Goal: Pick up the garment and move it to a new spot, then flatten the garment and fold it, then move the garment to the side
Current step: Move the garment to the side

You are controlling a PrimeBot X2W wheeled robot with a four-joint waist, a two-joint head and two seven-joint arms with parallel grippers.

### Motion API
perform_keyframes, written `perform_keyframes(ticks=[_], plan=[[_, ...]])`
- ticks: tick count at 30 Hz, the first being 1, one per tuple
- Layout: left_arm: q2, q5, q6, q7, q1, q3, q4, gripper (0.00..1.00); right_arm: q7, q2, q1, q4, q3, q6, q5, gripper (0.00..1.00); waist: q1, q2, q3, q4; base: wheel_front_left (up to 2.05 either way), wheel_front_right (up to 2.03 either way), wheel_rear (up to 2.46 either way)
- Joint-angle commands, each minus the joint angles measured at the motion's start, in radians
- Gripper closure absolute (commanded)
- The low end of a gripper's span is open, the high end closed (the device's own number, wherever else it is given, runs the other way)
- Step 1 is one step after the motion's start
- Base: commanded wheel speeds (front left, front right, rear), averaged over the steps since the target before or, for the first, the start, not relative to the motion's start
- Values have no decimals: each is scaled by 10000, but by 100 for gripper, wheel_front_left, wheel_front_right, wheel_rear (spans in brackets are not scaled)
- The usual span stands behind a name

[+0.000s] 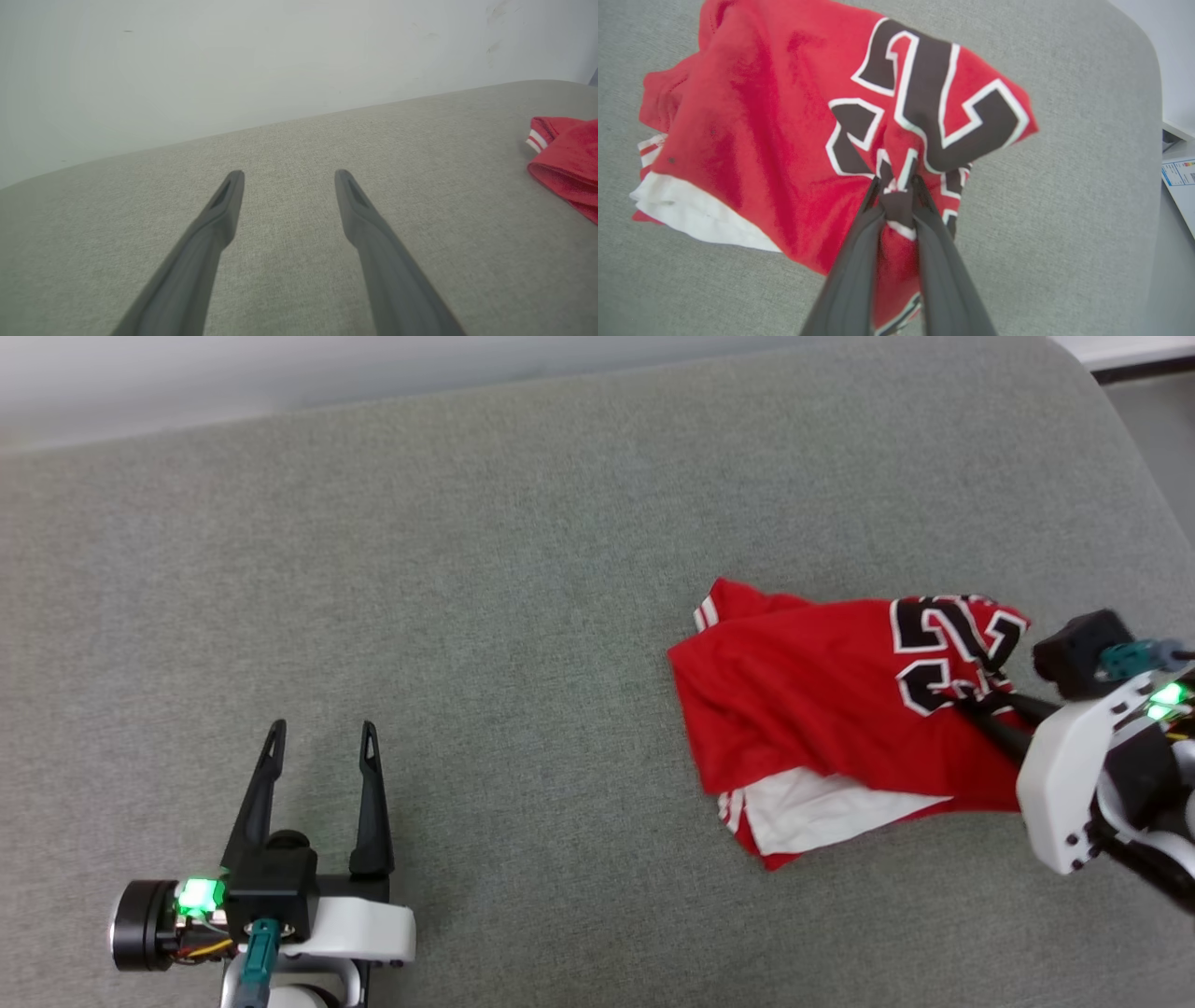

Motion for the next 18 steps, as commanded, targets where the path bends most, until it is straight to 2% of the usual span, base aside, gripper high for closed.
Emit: perform_keyframes(ticks=[1, 9, 12, 18], plan=[[91, 39, 31, -43, -234, 42, -65, 0, -63, -115, -262, 105, -191, -19, -82, 100, -1, 0, 259, -119, 0, 0, 0], [198, 136, -46, -43, -604, -114, -277, 0, -229, -633, -851, 1053, -1089, -19, -400, 100, -1, 0, 897, 168, 0, 0, 0], [261, 183, -22, -43, -855, -197, -443, 0, -315, -1101, -1315, 1741, -1586, -17, -735, 100, -1, 0, 1418, 375, 0, 0, 0], [331, 256, 30, -43, -1238, -302, -735, 0, -577, -1540, -2167, 3094, -2659, -19, -1156, 100, -1, 0, 2212, 627, 0, 0, 0]])
